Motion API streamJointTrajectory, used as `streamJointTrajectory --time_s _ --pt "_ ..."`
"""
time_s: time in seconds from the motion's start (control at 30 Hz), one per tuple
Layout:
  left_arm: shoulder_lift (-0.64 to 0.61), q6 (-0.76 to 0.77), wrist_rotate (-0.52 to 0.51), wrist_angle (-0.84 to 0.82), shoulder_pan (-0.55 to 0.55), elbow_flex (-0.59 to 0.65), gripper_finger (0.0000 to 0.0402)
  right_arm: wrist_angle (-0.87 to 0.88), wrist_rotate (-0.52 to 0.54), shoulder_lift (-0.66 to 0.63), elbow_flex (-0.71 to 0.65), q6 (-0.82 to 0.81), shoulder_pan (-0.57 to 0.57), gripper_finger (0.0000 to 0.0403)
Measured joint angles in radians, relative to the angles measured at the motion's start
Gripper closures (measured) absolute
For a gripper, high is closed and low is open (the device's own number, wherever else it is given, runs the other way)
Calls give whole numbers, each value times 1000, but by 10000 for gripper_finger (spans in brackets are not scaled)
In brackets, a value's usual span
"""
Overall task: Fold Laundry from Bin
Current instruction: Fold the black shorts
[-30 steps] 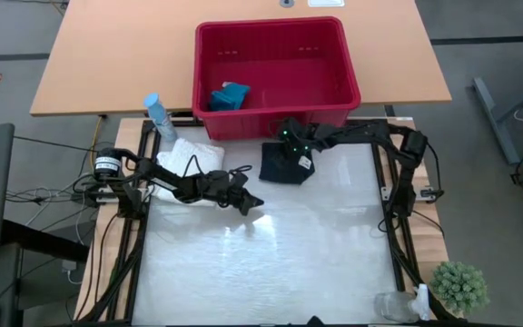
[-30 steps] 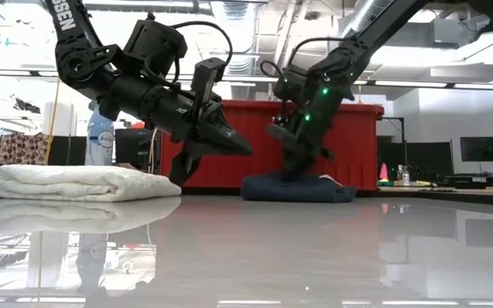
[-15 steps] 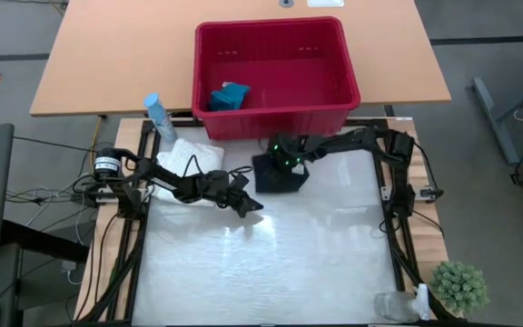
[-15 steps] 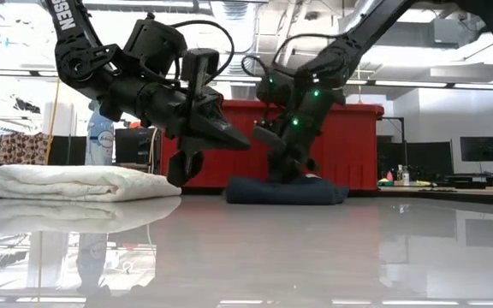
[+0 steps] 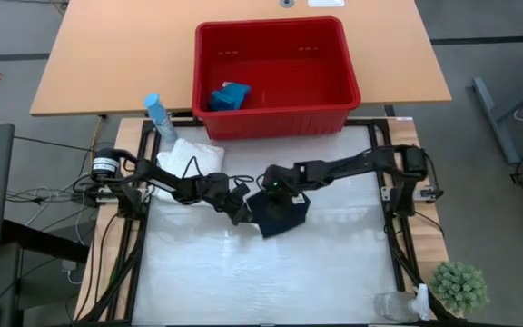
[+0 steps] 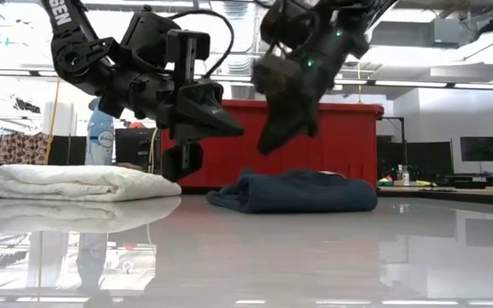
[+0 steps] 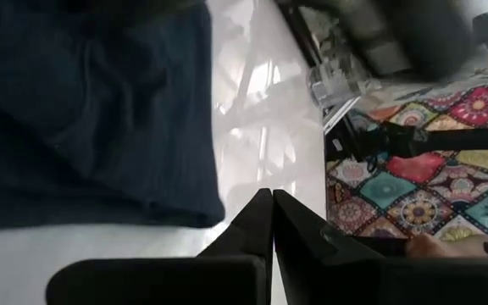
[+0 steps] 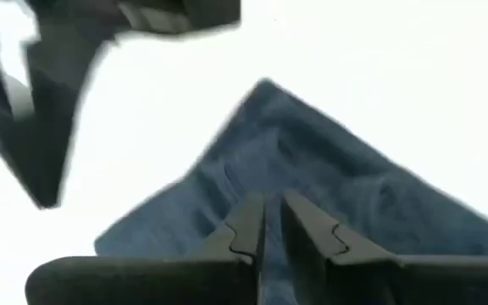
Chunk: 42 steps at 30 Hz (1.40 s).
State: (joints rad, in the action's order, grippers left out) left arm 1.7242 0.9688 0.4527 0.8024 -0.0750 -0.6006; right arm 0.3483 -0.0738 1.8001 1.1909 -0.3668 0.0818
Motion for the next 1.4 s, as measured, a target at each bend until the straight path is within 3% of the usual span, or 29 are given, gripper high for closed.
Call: streamJointTrajectory --time_s 0.13,0.23,0.4,0.53,0.6,0.73,0.83,1.07,1.3,1.4 --pt "-19 -16 -36 2 0 -1 401 33 -22 -70 1 -8 3 324" --pt "-74 -52 -131 -4 9 -2 401 75 -47 -162 -1 -1 -6 318" --pt "-165 -171 -279 -54 9 -15 402 356 178 -315 3 -38 -53 316" --pt "-182 -233 -369 -136 9 -68 402 574 206 -386 1 -120 -63 308" --pt "-182 -294 -414 -228 8 -113 401 555 206 -411 -10 -130 -71 297" --pt "-180 -588 -534 -518 -2 -227 392 412 203 -399 -50 -36 -106 268" --pt "-169 -798 -476 -640 -37 -298 377 399 199 -367 -56 43 -110 245" --pt "-136 -963 -73 -683 -202 -312 360 352 203 -278 -56 154 -108 238" --pt "-62 -1110 29 -651 -246 -313 383 282 158 -204 -57 212 -106 274" --pt "-25 -1201 18 -658 -240 -318 383 277 151 -180 -57 226 -106 277"
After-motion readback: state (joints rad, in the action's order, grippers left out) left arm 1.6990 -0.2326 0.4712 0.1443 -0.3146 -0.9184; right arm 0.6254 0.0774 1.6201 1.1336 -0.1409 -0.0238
